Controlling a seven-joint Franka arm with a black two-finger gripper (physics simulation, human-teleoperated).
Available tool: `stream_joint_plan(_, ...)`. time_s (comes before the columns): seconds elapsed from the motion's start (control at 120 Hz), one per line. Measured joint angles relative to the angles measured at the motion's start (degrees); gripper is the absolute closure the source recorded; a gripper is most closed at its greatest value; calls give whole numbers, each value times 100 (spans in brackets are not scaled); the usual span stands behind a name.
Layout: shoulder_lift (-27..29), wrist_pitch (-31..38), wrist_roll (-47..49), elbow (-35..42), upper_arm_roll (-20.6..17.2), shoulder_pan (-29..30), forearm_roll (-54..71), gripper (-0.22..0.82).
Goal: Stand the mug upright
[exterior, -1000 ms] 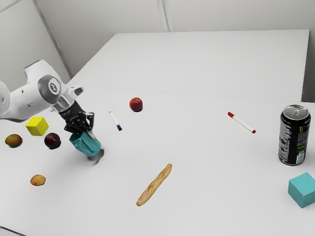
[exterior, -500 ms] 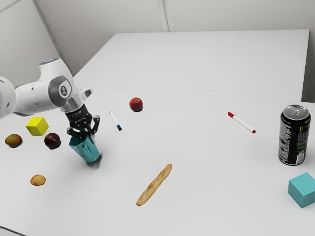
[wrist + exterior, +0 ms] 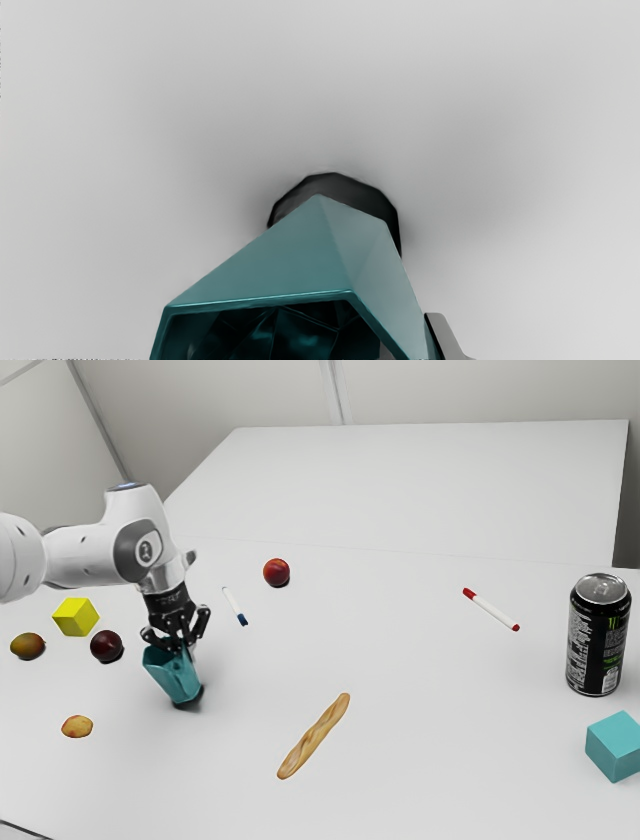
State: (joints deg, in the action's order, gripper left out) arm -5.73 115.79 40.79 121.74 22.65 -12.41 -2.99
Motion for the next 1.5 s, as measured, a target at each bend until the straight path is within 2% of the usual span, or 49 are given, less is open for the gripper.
stream_joint_plan(0.392, -215, 48, 786, 14, -1, -92, 74, 77)
stream_joint_plan(0.55, -227, 91, 975, 18, 2, -104, 47, 43)
stream_joint_plan(0.617, -228, 101, 1041, 13, 2, -107, 40, 31)
stream_joint_plan(0.717, -223, 112, 1124, 10, 2, -130, 33, 19)
stream_joint_plan(0.842, -209, 119, 1198, -11, 5, -135, 30, 11)
stream_joint_plan(1.167, -92, -15, 1318, -177, 10, -144, 177, 2)
stream_joint_plan(1.5, 323, -685, 1005, -810, 2, -230, 424, 0)
